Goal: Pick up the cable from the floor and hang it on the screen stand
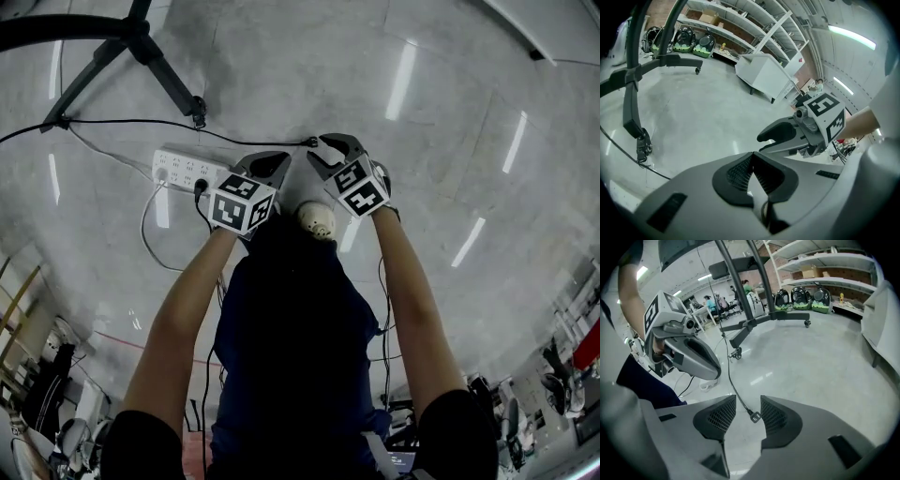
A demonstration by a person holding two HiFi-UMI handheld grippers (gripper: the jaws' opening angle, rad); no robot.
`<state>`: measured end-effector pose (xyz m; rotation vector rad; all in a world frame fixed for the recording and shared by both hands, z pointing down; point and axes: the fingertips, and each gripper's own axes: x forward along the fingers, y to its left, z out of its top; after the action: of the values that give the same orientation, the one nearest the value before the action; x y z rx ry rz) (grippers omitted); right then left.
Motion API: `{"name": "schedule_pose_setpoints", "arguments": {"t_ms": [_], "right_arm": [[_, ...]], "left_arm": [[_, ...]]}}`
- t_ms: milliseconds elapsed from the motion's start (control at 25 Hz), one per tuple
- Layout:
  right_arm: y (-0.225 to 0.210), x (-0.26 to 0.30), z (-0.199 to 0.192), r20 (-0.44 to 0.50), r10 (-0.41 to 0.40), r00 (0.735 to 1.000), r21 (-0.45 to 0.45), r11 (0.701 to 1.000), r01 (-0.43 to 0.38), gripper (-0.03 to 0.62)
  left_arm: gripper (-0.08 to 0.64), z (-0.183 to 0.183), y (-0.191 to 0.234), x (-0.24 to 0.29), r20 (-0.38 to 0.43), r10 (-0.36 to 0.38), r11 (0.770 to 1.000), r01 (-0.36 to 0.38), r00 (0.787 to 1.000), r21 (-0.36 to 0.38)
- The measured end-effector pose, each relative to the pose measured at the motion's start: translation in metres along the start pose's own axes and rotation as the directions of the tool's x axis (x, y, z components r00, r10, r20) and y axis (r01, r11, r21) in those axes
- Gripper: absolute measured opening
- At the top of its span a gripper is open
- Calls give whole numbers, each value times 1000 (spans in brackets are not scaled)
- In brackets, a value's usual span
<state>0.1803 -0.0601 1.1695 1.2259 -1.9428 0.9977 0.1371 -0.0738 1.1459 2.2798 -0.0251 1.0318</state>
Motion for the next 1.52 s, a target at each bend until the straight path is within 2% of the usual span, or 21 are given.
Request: {"name": "schedule_pose_setpoints", "arguments": {"t_ms": [200, 360, 480, 680, 920, 1160, 1240, 1320, 1520], "right_arm": [[-2, 28, -12, -86, 41, 995, -162, 985, -54, 202], [3, 52, -30, -178, 47, 983, -319, 942, -103, 206], [5, 68, -42, -220, 40, 975, -383, 915, -124, 206], [0, 87, -55, -244, 8, 970, -416, 903, -112, 206], [-7, 103, -69, -277, -18, 961, -401, 911, -98, 205], [-11, 105, -69, -255, -67, 964, -413, 909, -46, 201], [-10, 105, -70, -275, -80, 958, -408, 912, -41, 191], [-9, 105, -71, -295, -84, 952, -397, 917, -42, 151], [-9, 104, -68, -341, -70, 937, -357, 932, -60, 143]], "left_arm": [[8, -17, 9, 10, 1, -6, 1000, 6, 1000, -10], [8, -26, 16, 21, 5, -23, 1000, 23, 1000, -8], [8, -30, 24, 27, 16, -30, 999, 31, 999, -25], [8, -29, 37, 35, 40, -24, 999, 26, 999, -47], [8, -38, 51, 38, 53, 5, 996, 0, 999, -92], [8, -39, 55, 43, 51, 25, 992, -19, 998, -125], [8, -38, 55, 46, 48, 29, 991, -22, 998, -132], [8, -36, 55, 47, 45, 32, 990, -25, 998, -137], [8, -34, 52, 45, 30, 33, 989, -28, 999, -143]]}}
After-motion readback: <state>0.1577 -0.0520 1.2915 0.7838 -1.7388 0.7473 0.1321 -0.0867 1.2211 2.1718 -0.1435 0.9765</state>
